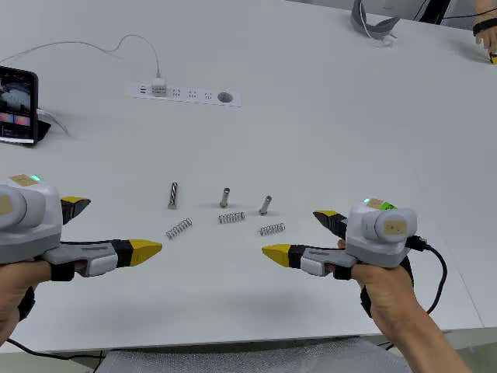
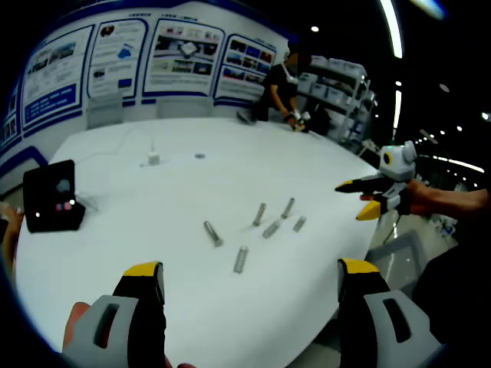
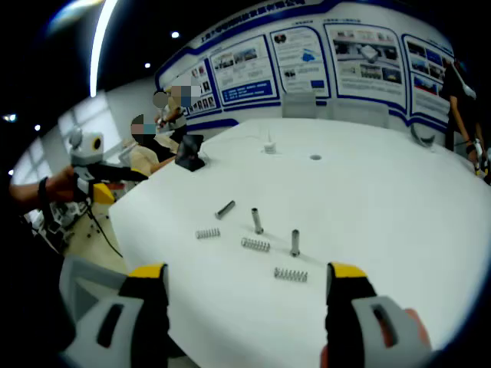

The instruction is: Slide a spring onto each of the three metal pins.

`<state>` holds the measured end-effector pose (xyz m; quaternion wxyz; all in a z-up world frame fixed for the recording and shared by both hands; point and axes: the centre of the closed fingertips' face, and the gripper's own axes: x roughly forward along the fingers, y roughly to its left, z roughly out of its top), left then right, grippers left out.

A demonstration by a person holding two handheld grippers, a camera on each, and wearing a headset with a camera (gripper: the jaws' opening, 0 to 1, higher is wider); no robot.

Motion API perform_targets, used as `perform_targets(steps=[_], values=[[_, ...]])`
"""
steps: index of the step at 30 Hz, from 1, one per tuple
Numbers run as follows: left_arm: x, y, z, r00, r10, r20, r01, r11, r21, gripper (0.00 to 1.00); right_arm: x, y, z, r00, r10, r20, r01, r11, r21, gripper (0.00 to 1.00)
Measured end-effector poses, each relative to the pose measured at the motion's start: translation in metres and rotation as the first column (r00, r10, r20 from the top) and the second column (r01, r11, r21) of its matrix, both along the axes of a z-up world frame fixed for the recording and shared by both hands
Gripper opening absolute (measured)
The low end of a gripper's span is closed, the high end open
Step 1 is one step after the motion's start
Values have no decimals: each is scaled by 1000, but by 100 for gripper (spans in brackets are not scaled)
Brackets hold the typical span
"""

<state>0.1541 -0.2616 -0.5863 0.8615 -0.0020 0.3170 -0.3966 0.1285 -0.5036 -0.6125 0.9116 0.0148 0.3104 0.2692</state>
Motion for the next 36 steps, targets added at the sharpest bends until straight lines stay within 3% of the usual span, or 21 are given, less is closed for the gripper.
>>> perform_targets(steps=[16,19,28,36], values=[[3,0,-3,1000,-4,-3,4,1000,0,95,-2,3,1,1000,7,-1,-7,1000,7,90],[7,0,-4,1000,2,-3,-2,1000,-3,95,-2,4,3,1000,4,17,-4,1000,8,92],[22,-2,-11,1000,7,7,-7,1000,7,99,-12,5,-3,1000,-13,-7,13,1000,17,93],[31,-8,-19,1000,10,-8,-10,1000,-5,93,-17,4,0,1000,-25,-5,25,1000,19,93]])
